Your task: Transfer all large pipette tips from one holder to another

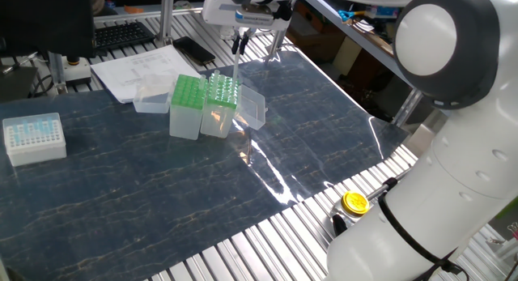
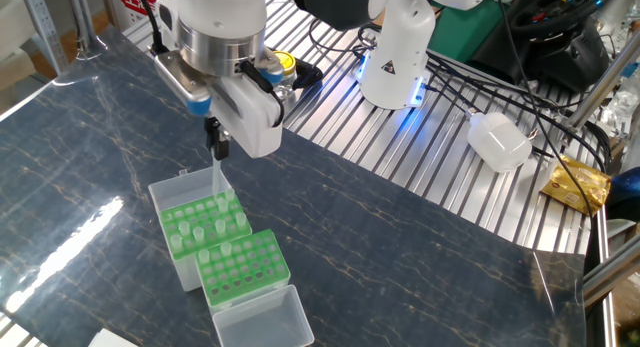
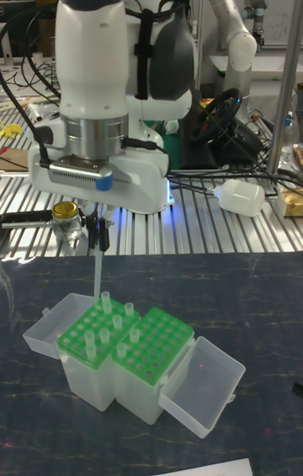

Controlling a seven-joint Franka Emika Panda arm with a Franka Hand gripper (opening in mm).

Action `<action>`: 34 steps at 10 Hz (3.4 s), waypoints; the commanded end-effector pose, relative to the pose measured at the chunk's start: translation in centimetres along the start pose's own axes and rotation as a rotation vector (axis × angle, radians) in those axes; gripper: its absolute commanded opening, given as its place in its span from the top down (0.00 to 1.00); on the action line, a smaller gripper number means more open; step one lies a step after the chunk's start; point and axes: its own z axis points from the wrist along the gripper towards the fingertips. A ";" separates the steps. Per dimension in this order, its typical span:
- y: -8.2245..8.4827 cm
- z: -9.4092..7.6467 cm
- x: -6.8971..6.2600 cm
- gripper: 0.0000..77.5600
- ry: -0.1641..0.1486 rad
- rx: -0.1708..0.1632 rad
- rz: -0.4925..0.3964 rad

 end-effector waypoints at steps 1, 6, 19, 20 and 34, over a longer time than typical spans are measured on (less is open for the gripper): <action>-0.4 0.1 -0.4 0.99 -0.003 -0.007 -0.012; -0.8 0.9 -0.1 0.99 -0.003 -0.016 -0.016; -1.4 5.1 0.5 0.99 -0.013 -0.045 -0.013; -1.3 5.3 0.5 0.99 -0.002 -0.059 0.013; -1.1 5.2 0.6 0.00 0.006 -0.061 0.027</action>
